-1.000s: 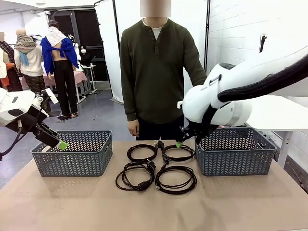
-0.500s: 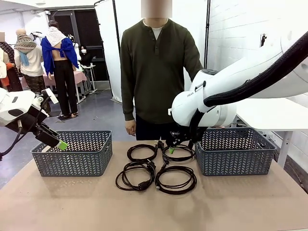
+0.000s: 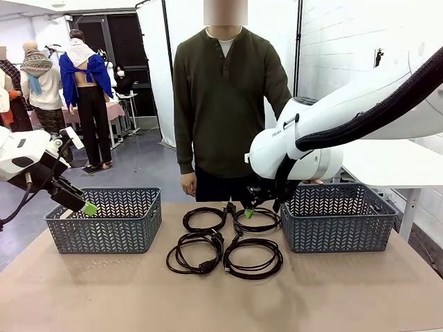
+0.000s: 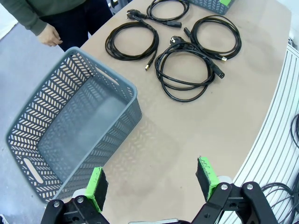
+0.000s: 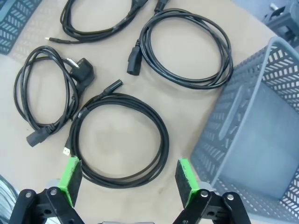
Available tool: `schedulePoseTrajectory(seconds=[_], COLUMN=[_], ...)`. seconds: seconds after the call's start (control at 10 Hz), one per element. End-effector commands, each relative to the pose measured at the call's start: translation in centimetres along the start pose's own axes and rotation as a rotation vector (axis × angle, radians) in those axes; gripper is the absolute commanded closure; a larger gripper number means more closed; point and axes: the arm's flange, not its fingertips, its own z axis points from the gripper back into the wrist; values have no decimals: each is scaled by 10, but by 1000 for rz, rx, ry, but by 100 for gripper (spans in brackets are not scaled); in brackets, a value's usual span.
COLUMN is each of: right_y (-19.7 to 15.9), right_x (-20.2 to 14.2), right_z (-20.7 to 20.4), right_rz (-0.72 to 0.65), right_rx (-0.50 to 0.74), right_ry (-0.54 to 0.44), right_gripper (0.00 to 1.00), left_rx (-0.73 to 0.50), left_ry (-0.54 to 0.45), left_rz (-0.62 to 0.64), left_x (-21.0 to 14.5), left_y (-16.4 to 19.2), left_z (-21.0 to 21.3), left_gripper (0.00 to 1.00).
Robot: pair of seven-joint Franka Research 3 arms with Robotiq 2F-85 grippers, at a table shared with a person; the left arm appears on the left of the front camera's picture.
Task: Organize the cables according to human instructions.
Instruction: Pick up a bundle of cables and place it in the basket indicated by the human.
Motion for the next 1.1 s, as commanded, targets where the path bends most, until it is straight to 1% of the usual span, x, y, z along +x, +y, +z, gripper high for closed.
schedulePoseTrajectory(seconds=[0.0,0.5,0.6,0.9,1.0], right_y=[-1,-1,1,40,50], right_x=[-6,-6,0,-5,-9], right_z=[0,0,0,2,-2], right_rz=[-6,-6,1,-117,-169], right_rx=[7,7,0,-73,-78], right_ry=[-10,-10,1,81,110], right_gripper=[0,0,0,0,0], left_rx=[-9,-9,-9,-9,-9], left_ry=[-10,-10,-10,-10,-10], left_rz=[5,5,5,5,5], left_x=[-1,-1,-1,-1,-1], left_y=[2,2,2,2,2], left_z=[-1,-1,-1,-1,-1], left_gripper=[0,0,0,0,0])
